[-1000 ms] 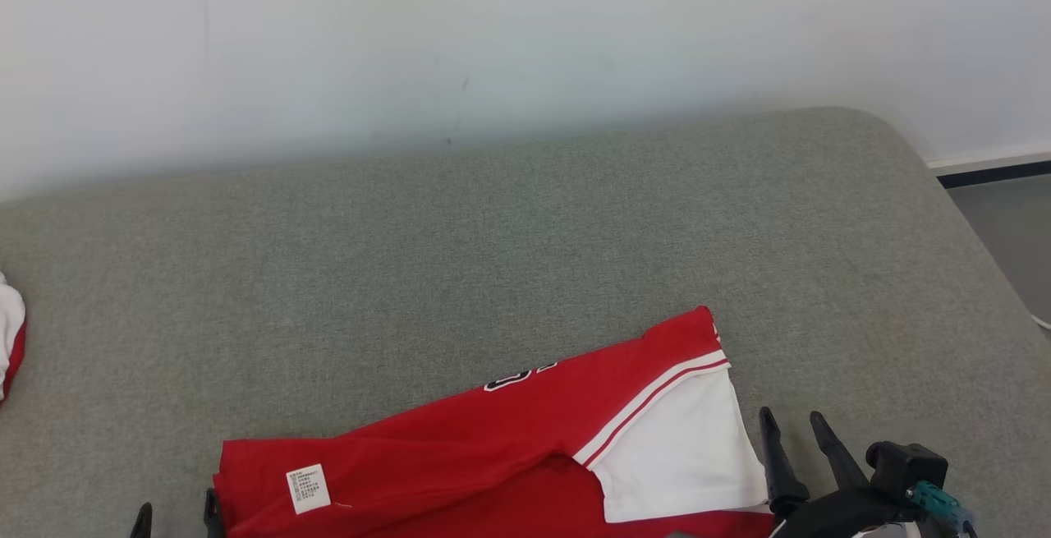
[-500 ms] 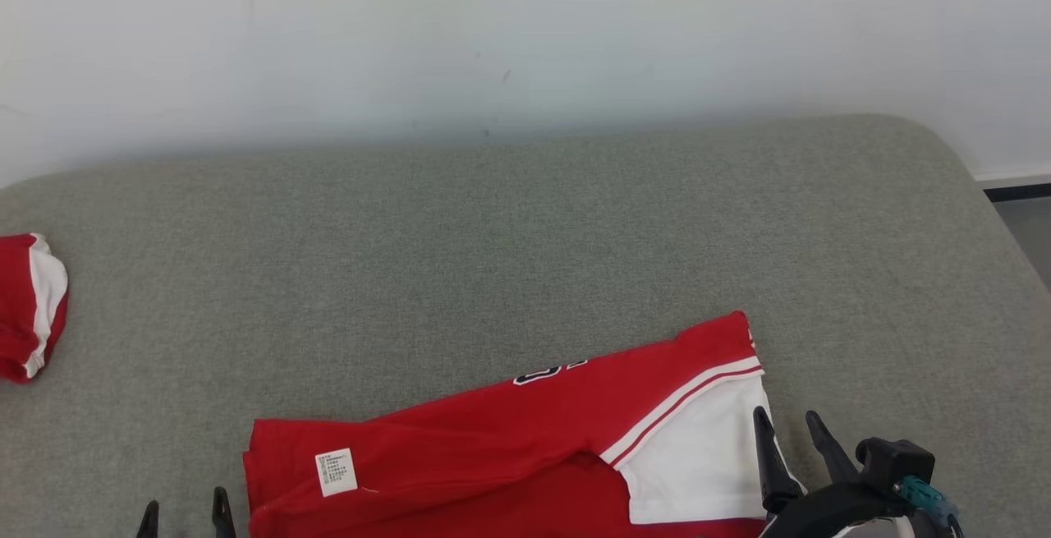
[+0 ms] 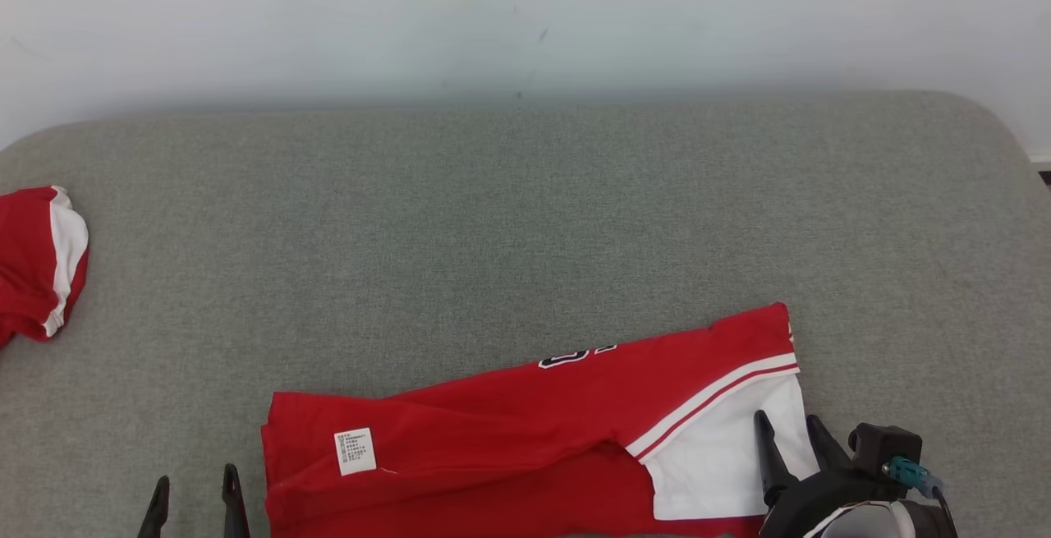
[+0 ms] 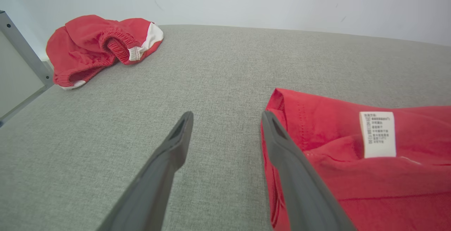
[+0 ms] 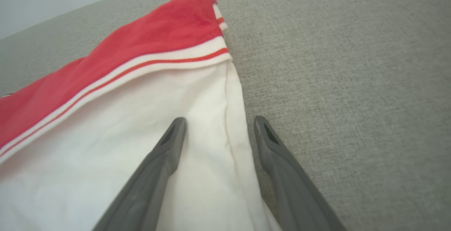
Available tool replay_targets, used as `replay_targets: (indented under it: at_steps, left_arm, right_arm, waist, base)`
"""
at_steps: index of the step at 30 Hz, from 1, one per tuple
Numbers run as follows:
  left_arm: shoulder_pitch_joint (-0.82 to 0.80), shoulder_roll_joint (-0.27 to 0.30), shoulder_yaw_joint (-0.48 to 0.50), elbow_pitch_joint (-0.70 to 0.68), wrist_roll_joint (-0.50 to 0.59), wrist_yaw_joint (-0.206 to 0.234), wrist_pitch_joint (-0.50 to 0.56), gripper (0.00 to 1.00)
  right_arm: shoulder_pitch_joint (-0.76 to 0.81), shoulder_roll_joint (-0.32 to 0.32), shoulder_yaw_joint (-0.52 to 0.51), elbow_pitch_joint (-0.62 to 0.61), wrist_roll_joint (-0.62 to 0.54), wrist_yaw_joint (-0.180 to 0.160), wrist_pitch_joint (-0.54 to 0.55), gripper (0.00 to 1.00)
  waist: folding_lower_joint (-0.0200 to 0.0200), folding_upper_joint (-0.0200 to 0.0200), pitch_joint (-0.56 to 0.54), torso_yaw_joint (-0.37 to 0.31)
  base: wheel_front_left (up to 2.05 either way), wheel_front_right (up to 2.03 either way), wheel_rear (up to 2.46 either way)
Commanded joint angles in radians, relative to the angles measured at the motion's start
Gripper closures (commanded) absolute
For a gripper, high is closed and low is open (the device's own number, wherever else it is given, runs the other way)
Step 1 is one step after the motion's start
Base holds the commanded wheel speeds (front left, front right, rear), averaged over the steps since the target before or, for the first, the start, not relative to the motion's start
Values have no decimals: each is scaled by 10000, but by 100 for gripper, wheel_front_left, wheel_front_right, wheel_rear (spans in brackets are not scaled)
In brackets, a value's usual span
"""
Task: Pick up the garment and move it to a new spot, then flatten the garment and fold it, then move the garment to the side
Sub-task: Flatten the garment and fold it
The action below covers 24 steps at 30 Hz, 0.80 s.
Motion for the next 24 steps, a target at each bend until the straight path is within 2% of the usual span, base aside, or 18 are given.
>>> replay_targets:
  at_steps: [1,6,13,21,22,23,24]
  left_arm:
    - [-150,-25,-53,-13,5,-36,-30,0]
    - [-183,-22,-93,51,-111,-54,-30,0]
    - [-313,-22,-79,6,-107,-41,-30,0]
    - [-305,-22,-155,39,-125,-8,-30,0]
    - [-300,-22,-160,41,-127,-7,-30,0]
    - [-290,-23,-168,45,-127,-3,-30,0]
    - [-275,-23,-168,47,-124,-1,-30,0]
  right_arm:
    - [-95,84,-85,125,-107,-25,24,0]
    - [-86,266,8,615,57,-25,398,0]
    - [-23,525,1333,461,1240,15,693,0]
    - [-28,354,2238,526,2030,15,735,0]
    - [-45,315,2268,590,2018,14,718,16]
    - [-60,285,2270,657,2031,14,668,55]
    - [-79,232,2273,735,1998,14,630,83]
  waist:
    - [-1,-1,124,103]
    - [-1,-1,238,162]
    - [-1,-1,322,192]
    - [-1,-1,316,207]
    - [-1,-1,314,208]
    - [-1,-1,306,207]
    - [-1,-1,299,206]
  base:
    - [0,0,0]
    - [0,0,0]
    - [0,0,0]
    - [0,0,0]
    - [0,0,0]
    - [0,0,0]
    - [0,0,0]
